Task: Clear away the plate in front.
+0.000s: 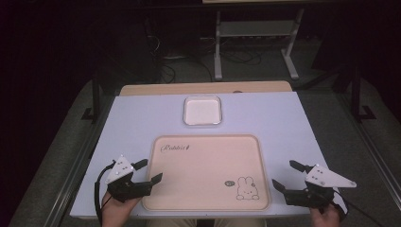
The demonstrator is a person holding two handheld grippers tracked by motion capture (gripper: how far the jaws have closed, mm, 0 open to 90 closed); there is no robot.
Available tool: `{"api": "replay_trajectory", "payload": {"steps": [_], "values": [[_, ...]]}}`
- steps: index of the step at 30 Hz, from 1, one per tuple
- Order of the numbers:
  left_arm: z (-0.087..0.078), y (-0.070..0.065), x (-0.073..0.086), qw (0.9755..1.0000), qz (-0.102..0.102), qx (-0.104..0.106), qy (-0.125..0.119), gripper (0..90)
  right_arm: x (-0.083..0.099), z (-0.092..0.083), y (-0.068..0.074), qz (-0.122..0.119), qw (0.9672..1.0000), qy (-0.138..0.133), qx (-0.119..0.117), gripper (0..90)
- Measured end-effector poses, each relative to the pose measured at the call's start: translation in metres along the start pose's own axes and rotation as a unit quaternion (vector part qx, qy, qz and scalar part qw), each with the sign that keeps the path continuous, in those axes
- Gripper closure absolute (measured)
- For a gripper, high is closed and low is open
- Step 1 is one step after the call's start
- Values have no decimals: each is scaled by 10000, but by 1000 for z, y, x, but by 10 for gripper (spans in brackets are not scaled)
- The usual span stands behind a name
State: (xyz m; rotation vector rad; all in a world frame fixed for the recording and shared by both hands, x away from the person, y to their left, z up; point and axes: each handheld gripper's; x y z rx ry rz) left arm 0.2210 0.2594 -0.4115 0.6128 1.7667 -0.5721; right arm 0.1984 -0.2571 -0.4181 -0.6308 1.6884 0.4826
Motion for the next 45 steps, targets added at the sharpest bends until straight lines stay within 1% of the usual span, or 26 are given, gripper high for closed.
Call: {"api": "replay_trajectory", "payload": {"steps": [5,10,12,13,15,17,20,23,29,32,33,37,40,45], "values": [[1,-1,1,10000,-1,41,23,249,0,-1,0,28,10000,-17,12,131],[1,-2,0,10000,4,62,19,251,0,0,1,-33,10000,-4,-42,131],[1,0,0,9999,-71,141,33,257,0,1,1,-33,10000,10,-49,131],[0,1,-1,9998,-106,147,36,275,0,0,1,-17,10000,6,-40,131],[-2,2,-2,9996,-194,176,-59,280,0,0,0,-13,10000,2,-41,131],[-4,3,-4,9996,-209,174,-100,275,0,0,0,-8,10000,-1,-20,131],[-5,3,-4,9997,-151,146,-94,266,-1,-1,1,-20,10000,-20,-2,131],[-5,1,-4,9998,-148,131,-91,258,-1,-1,1,-28,10000,-36,-9,131],[-2,-1,-4,9997,-136,195,-59,262,-1,-1,1,-54,10000,-52,-42,131],[0,-2,-5,9998,-65,198,1,261,-1,-1,2,-71,9999,-61,-49,131],[2,-2,-5,9998,-22,187,76,254,-1,-1,2,-83,9999,-58,-35,131],[5,-4,-7,9996,-3,255,118,251,-1,-2,2,-83,9999,-59,-20,131],[9,-4,-10,9994,-104,300,162,253,-1,-2,2,-69,9999,-80,-15,131],[14,-3,-17,9996,-83,217,140,250,-1,-3,2,-64,10000,-68,2,131]]}}
Point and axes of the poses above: each handheld gripper's, and its own axes: z roughly forward along the jaws, x roughly out of its underside, y roughly to its left, and after that the axes turned 14 degrees about -y, right-handed
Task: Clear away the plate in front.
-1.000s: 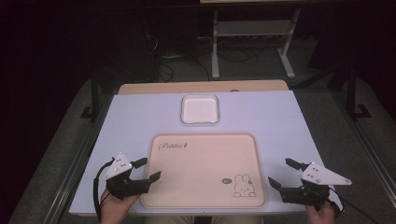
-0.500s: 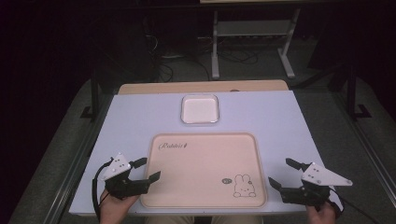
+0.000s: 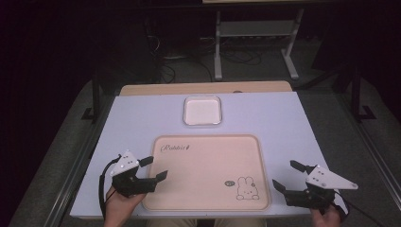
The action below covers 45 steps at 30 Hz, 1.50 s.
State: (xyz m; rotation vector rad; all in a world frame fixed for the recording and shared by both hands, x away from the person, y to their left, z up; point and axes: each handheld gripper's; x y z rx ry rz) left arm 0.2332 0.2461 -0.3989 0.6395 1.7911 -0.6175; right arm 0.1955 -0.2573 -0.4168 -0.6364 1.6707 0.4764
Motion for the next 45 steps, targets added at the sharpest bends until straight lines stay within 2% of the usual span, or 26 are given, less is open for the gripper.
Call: {"api": "replay_trajectory", "payload": {"steps": [5,14,21,27,29,30,36,45], "values": [[9,6,-5,9999,-109,-18,40,251,0,-1,0,-8,10000,-11,28,131],[30,15,-18,9999,-99,-42,99,244,0,-1,-1,23,10000,-31,74,131],[56,21,-29,9992,-119,35,371,274,0,0,-1,13,10000,-73,-1,131],[73,29,-39,9986,-182,-4,497,275,0,0,-1,-2,9999,-97,-33,131],[81,33,-41,9979,-260,-14,594,274,0,0,-1,4,10000,-84,-21,131],[87,35,-43,9975,-200,-44,674,273,1,0,-2,35,9999,-92,-17,131],[102,41,-50,9973,-198,-46,709,301,2,-1,-5,114,9999,-110,45,131],[121,51,-64,9966,-232,-108,788,310,1,0,-4,78,9999,-108,12,131]]}}
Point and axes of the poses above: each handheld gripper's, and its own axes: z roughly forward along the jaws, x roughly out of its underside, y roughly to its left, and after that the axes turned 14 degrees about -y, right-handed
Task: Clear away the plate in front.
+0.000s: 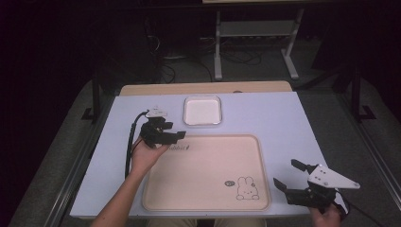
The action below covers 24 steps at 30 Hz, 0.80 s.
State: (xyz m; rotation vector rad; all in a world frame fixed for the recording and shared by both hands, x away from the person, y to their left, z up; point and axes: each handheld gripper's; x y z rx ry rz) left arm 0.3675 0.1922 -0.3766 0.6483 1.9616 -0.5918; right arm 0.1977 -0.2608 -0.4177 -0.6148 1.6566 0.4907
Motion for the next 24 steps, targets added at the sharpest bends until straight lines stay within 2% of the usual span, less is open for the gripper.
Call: {"api": "replay_trajectory", "payload": {"steps": [3,9,17,24], "values": [[5,3,-5,10000,-2,-37,46,317,0,0,0,4,10000,-4,1,131],[18,11,-9,9999,-129,-50,89,323,0,0,0,7,10000,-8,-2,131],[33,24,-17,9993,-216,-180,248,330,0,-1,-1,16,10000,-26,-7,131],[46,30,-19,9986,-301,-254,361,339,0,0,0,-6,10000,-25,-24,131]]}}
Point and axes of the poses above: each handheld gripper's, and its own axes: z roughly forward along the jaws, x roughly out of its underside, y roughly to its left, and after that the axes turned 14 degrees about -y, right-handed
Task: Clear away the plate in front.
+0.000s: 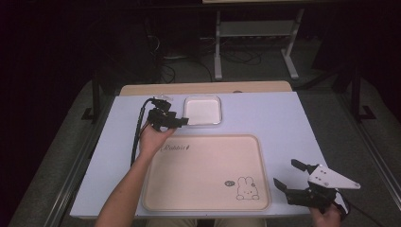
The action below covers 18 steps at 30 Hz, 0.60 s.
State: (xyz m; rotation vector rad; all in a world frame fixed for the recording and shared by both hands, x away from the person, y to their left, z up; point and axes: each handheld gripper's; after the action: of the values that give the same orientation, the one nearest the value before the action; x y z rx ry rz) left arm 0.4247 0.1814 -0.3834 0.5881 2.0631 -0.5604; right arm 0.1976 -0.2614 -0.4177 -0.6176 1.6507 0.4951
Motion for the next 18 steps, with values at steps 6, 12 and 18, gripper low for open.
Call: {"api": "replay_trajectory", "payload": {"steps": [6,12,18], "values": [[9,6,-5,9999,-118,-55,52,347,0,0,0,-7,10000,-2,0,131],[16,10,-11,9997,-196,-89,64,353,0,0,0,-11,10000,3,-6,131],[28,10,-18,9996,-150,-168,184,360,0,0,0,-18,10000,-8,-11,131]]}}
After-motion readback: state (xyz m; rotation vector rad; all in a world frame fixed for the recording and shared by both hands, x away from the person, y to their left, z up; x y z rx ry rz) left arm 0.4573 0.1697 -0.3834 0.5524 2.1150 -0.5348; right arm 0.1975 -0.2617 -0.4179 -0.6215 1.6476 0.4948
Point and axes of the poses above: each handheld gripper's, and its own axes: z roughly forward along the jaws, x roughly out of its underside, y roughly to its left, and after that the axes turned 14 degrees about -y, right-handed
